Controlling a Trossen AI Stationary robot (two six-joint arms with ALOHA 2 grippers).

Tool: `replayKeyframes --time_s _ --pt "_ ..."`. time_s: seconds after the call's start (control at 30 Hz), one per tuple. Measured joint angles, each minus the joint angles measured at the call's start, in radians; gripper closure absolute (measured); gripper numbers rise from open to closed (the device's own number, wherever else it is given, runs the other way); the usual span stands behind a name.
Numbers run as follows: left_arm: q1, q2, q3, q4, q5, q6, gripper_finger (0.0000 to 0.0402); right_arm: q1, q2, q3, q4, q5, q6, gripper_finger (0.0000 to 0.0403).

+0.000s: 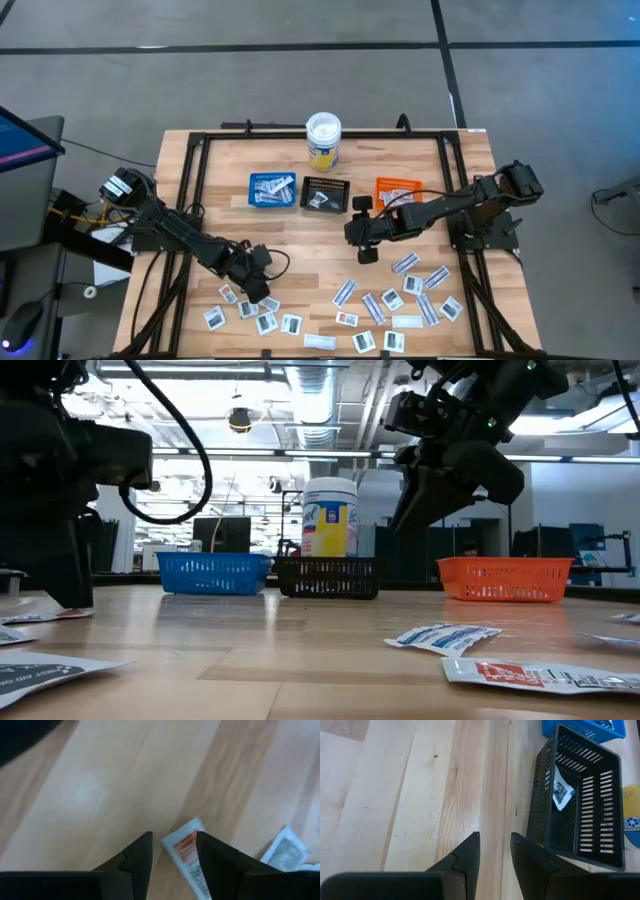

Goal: Pick & Place First Aid Supplies
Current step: Put the orange ointment pack into the orange bin

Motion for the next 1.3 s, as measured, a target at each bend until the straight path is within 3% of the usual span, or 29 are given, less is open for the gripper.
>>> replayKeyframes --time_s 0.57,0.7,0.97,1.17,1.3 --pt "-0.001 0.091 0.007 0.072 -0.021 0.065 0.0254 0.0 0.0 0.0 0.001 0.0 0.0 0.03" --pt "0.0 0.08 0.003 0.072 -0.046 0.105 0.0284 -0.001 0.0 0.0 0.005 0.0 0.0 0.03" --pt "0.048 0.071 0.001 0.075 -0.067 0.113 0.0389 0.0 0.0 0.0 0.08 -0.002 0.0 0.03" --pt "0.083 0.072 0.0 0.117 -0.081 0.116 0.0394 -0.001 0.0 0.0 0.109 -0.004 0.0 0.03" --pt "0.097 0.076 -0.004 0.152 -0.147 0.189 0.0397 0.0 0.0 0.0 0.108 -0.004 0.0 0.03"
